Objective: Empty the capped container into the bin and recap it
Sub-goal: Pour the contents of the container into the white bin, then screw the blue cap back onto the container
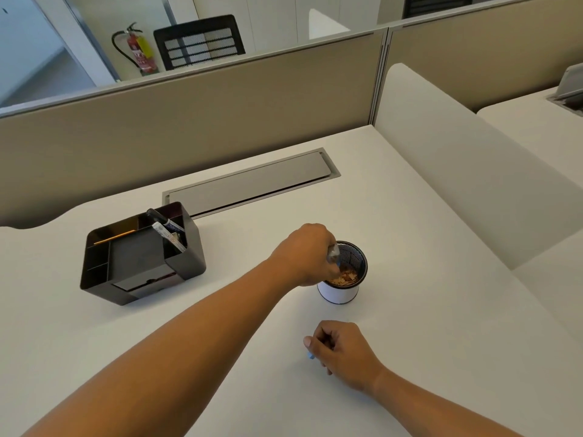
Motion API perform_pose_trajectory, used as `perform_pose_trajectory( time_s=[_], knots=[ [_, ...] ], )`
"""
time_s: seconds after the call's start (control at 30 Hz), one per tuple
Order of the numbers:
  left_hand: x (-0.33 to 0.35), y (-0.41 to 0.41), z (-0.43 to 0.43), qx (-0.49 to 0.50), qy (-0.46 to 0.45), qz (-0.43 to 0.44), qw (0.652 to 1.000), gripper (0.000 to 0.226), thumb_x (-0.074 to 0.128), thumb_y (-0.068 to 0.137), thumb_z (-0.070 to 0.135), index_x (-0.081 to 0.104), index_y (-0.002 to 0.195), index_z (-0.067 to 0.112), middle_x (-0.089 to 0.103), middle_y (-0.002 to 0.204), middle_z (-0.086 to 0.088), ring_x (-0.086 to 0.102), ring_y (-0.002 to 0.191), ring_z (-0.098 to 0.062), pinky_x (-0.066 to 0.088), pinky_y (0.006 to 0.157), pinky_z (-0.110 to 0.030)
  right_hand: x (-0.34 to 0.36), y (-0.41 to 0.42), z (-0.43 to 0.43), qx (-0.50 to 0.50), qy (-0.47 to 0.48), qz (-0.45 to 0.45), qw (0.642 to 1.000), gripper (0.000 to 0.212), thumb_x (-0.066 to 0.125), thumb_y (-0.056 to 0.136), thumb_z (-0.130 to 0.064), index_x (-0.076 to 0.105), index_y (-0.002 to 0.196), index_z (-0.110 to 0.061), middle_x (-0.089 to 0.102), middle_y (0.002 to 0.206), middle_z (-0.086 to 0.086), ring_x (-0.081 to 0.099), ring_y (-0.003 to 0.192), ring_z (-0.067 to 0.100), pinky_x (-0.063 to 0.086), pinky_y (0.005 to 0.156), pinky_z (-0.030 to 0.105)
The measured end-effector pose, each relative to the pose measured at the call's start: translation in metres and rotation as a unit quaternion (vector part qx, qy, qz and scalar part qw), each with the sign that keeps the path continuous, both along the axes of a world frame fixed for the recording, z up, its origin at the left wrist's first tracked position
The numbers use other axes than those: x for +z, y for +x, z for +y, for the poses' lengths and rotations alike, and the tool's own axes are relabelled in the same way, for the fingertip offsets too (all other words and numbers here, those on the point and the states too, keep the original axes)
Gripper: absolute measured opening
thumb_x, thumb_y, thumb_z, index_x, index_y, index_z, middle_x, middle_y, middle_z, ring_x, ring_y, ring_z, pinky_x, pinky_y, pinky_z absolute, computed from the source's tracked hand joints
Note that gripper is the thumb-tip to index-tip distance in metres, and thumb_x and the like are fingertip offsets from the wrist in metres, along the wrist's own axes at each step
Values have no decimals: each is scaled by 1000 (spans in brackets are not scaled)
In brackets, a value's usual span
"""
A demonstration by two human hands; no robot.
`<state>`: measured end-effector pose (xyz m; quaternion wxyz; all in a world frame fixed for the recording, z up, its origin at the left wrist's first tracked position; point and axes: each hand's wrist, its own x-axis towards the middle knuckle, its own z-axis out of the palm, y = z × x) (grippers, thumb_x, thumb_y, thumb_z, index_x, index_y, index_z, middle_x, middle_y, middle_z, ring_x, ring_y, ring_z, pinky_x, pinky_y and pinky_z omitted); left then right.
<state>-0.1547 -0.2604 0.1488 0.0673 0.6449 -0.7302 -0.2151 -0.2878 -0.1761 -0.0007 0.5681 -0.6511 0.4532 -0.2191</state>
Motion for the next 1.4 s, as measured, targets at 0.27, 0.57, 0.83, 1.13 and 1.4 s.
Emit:
perform_pose_trajectory(
  time_s=[0.27, 0.57, 0.83, 1.13, 1.4],
  knots=[
    [-10, -11, -5, 15, 12, -10, 1000, 18, 73, 70, 23, 58, 67, 12, 60, 79, -8, 60, 71, -27, 47, 54, -31, 0, -1, 0, -2, 5, 1, 1000, 41, 68, 84, -52, 67, 70, -13, 69, 63, 13, 58, 46, 11, 53, 46, 27],
    [-3, -10, -7, 30, -24, 51, 998, 14, 72, 73, 22, 72, 84, 13, 57, 77, 3, 59, 72, -20, 49, 53, -27, 5, -2, 2, 6, -9, -11, 1000, 37, 68, 84, -52, 65, 63, -22, 68, 63, 11, 54, 46, 7, 48, 47, 29],
    [-12, 11, 15, 85, -23, 135, 987, 33, 72, 75, 15, 73, 106, 24, 63, 93, 6, 58, 81, -16, 45, 59, -20, 15, 0, 1, -13, 37, -6, 999, 27, 72, 85, -45, 72, 77, -19, 71, 69, 13, 64, 51, 14, 56, 47, 24],
    [-2, 58, 80, 184, -54, 285, 939, 31, 77, 80, 24, 60, 95, 46, 62, 87, 28, 63, 82, -1, 52, 65, -16, 59, 9, -1, -63, 131, -83, 986, 18, 79, 84, -15, 77, 99, -25, 75, 95, 1, 73, 71, 17, 59, 63, 24],
    [-28, 102, 177, 293, -77, 341, 890, 28, 78, 80, 23, 67, 96, 44, 69, 93, 30, 67, 87, 0, 56, 72, -21, 102, 27, 9, -25, 123, -184, 975, 28, 66, 89, 9, 74, 103, -14, 78, 91, 1, 72, 73, 20, 59, 66, 22]
  ],
)
